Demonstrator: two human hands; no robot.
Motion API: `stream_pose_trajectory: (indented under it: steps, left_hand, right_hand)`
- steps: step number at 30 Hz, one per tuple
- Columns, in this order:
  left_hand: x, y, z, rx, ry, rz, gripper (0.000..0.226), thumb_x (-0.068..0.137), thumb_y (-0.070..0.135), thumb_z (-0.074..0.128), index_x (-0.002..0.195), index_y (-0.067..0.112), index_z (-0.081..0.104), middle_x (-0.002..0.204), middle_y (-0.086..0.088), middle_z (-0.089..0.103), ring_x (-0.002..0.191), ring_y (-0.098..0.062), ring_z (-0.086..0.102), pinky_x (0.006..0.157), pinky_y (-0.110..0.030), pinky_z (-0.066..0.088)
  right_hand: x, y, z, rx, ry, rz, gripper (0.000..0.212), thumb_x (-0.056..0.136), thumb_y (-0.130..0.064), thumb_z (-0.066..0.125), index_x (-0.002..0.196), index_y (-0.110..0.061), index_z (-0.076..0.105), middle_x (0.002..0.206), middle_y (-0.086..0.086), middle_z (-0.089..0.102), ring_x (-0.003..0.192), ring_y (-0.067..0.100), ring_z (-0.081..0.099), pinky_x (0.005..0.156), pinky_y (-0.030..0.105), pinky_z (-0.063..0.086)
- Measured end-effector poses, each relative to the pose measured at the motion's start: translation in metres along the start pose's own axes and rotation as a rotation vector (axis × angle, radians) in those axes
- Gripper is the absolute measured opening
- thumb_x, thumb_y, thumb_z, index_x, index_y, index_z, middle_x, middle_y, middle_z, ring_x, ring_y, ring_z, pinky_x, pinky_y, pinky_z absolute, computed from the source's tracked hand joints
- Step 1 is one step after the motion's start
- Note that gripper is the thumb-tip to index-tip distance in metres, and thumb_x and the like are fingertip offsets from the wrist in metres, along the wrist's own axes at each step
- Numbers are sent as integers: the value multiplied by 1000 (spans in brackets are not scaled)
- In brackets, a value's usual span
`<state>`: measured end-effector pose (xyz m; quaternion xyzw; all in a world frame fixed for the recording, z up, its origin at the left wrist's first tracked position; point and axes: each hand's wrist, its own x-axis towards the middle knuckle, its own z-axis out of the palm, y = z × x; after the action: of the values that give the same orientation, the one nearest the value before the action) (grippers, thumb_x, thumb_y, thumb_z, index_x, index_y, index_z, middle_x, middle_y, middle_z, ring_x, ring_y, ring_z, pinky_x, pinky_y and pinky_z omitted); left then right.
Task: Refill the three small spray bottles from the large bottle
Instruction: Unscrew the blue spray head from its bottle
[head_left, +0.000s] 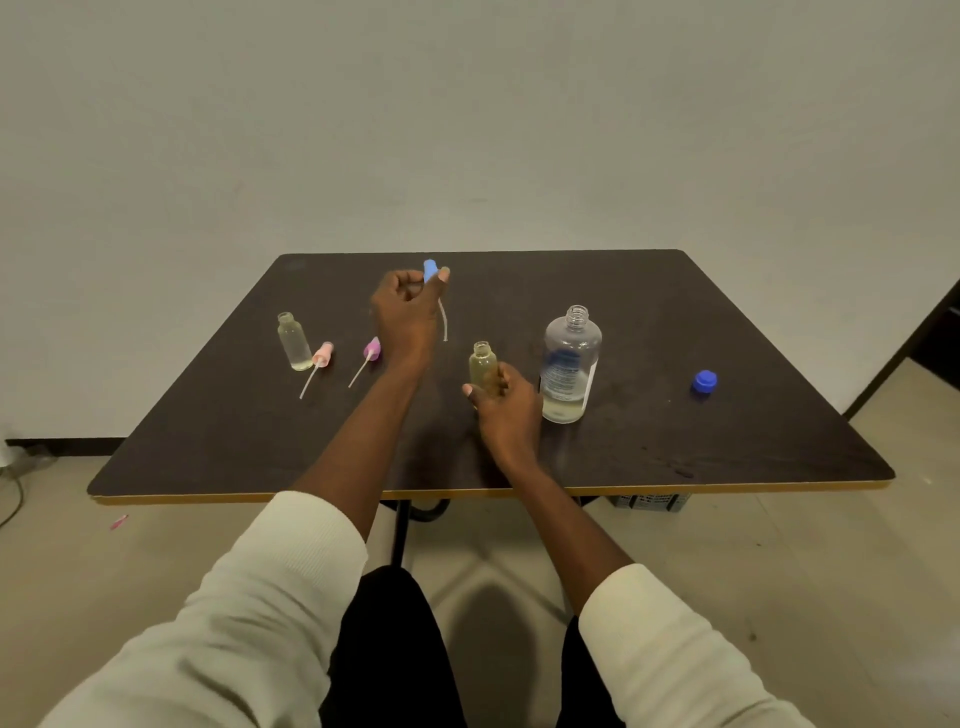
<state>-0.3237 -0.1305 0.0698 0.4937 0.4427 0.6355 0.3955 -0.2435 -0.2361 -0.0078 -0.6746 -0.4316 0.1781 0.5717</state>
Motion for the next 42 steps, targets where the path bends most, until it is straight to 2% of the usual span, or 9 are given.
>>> stream_pose_trajectory:
  steps: [3,7,14,21,28,32,35,39,42]
  left_hand:
    - [-5,-29,-3,317,-80,75,25,84,35,77,86,15,63,73,4,61,66,-9,54,63,-24,42]
    - [-19,-68,-13,638,-160,28,26,86,37,74,88,15,60,87,-3,65,81,-20,61,72,-34,47]
    - [-23,-74,-11,817,-188,50,24,90,35,69,97,14,62,92,-7,66,86,-26,63,78,-40,53]
    - [-25,-73,-12,784,-167,40,31,87,37,73,94,11,57,89,-6,63,82,-24,59,72,-37,47]
    - [-31,-73,-20,689,-111,78,30,84,30,76,100,12,60,98,-6,63,92,-22,60,77,-31,45]
    - [-42,-65,-23,700,-100,161,27,90,25,69,109,9,59,111,-10,59,109,-25,52,89,-33,42]
    - [-52,-58,-25,588,-93,253,16,94,17,62,107,8,60,106,-5,58,103,-22,55,88,-35,48]
    - [-67,-51,-27,398,-227,295,19,97,13,60,113,4,64,103,-4,66,86,0,60,77,-12,48]
    - [-72,-49,-26,320,-356,205,31,97,23,64,123,7,62,110,1,66,93,10,60,78,-4,45]
  right_hand:
    - [2,0,-1,-9,47,-37,15,82,-26,73,90,-27,60,83,-11,65,76,6,61,69,29,51]
    - [5,4,0,-61,22,-11,16,81,-27,74,89,-28,60,84,-12,65,77,7,60,69,31,51]
    - [11,4,-1,-57,-4,20,20,81,-26,75,93,-31,59,82,-19,57,79,4,57,72,26,49]
    - [12,5,-2,-31,1,0,20,80,-26,75,86,-32,58,77,-20,59,75,-1,57,66,21,44]
    - [12,8,-1,-71,27,-14,38,80,-22,76,115,-15,66,104,-6,58,93,10,56,83,23,45]
    - [10,5,-3,-49,13,-33,18,82,-20,73,97,-23,64,91,-12,60,81,3,55,71,19,39]
    - [8,7,-1,-27,10,-25,13,84,-19,70,85,-25,58,81,-12,62,71,-2,54,61,17,36]
    - [8,6,-2,-55,-7,-30,9,88,-17,65,89,-24,59,82,-11,62,72,-3,53,59,14,35]
    - [7,5,-4,-70,7,-43,3,91,-20,61,90,-22,60,82,-10,64,70,-4,54,56,10,33]
